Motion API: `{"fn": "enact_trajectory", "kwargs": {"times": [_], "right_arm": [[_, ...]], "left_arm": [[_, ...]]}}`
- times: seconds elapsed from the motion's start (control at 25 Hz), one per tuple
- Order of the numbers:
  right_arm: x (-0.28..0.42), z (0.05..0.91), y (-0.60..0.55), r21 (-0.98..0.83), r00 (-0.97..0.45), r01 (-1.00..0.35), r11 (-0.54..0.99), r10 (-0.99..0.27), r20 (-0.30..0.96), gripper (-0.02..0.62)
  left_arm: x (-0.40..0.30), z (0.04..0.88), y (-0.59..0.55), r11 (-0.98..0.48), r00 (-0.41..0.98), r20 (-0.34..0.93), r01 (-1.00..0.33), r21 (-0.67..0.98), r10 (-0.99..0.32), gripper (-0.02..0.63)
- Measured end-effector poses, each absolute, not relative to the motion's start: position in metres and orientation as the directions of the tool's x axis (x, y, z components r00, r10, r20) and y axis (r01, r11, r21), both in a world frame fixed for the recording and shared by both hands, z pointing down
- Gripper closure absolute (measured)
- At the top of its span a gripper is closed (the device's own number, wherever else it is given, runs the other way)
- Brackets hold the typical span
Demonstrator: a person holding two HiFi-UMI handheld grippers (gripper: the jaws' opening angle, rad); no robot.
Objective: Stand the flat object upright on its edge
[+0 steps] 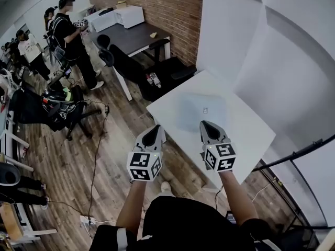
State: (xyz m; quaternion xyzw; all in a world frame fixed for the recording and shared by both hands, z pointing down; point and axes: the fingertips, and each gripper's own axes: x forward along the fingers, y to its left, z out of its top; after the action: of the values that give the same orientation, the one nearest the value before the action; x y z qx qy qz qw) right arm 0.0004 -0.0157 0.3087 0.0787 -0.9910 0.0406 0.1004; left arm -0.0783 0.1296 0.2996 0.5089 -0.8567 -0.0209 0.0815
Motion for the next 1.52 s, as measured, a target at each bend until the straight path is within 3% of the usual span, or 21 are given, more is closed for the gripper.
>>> {"fn": "enact_trajectory", "kwargs": {"times": [0.8, 1.52], "right_arm": [[-0.145, 0.342, -0.018, -0.102, -0.945, -0.220, 0.970, -0.186, 0.269, 0.555], [-0.138, 0.402, -0.040, -0.089, -0.895, -0.252, 0.964, -0.197, 0.400, 0.555]], "left_arm": [[-0.211, 0.331, 0.120, 0.409, -0.380, 0.199, -0.903, 0.130, -0.903, 0.595], [-0.206, 0.406, 0.105, 0.420, -0.337, 0.324, -0.877, 0.234, -0.884, 0.595]]}}
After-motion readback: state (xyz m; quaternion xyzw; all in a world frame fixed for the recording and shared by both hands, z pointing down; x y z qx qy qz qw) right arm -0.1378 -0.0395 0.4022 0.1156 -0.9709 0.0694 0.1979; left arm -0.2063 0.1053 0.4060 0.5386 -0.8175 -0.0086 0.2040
